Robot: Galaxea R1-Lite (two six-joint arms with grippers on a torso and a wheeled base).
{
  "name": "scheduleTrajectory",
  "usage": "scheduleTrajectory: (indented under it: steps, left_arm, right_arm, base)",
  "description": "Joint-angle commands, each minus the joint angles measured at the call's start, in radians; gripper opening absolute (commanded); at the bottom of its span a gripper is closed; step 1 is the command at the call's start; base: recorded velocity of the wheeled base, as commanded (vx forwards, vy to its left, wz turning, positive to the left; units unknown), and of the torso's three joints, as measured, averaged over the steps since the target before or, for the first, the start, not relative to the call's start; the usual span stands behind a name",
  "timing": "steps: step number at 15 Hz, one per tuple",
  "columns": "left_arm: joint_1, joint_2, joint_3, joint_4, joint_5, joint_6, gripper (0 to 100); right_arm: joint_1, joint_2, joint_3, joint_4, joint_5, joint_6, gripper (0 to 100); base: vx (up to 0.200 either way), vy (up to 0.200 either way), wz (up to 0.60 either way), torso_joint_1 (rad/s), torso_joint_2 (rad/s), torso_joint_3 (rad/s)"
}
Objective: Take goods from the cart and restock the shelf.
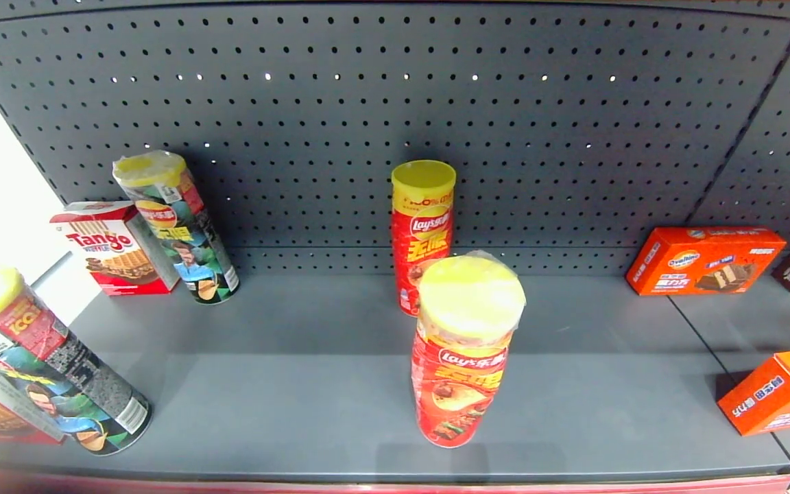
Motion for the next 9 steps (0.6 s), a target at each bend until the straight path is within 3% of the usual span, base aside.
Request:
scheduleTrajectory:
  steps: [1, 3, 4, 5, 9]
  left_arm:
    - [-0.006, -0.026, 0.000, -0.001, 0.000, 0.000, 100]
    - [-0.005, -0.026, 0.000, -0.001, 0.002, -0.034, 100]
    - [-0.005, -0.026, 0.000, -0.001, 0.020, -0.034, 100]
    - [-0.003, -0.026, 0.000, 0.034, 0.198, -0.026, 100]
    - [-0.005, -0.026, 0.000, 0.053, 0.193, -0.043, 100]
  right_arm:
    - [0.000, 0.002, 0.000, -0.001, 0.001, 0.000, 100]
    - [0.000, 0.002, 0.000, -0.001, 0.001, 0.000, 100]
    - [0.000, 0.002, 0.000, -0.001, 0.001, 0.001, 100]
    - [0.000, 0.002, 0.000, -0.001, 0.001, 0.000, 100]
    - [0.000, 0.002, 0.000, -0.001, 0.001, 0.000, 100]
  base:
    - [0.000, 0.000, 0.00, 0.000, 0.00, 0.000]
    - [0.000, 0.000, 0.00, 0.000, 0.00, 0.000]
    - [0.000, 0.000, 0.00, 0.000, 0.00, 0.000]
    - [0.000, 0.000, 0.00, 0.000, 0.00, 0.000]
    - [0.000, 0.000, 0.00, 0.000, 0.00, 0.000]
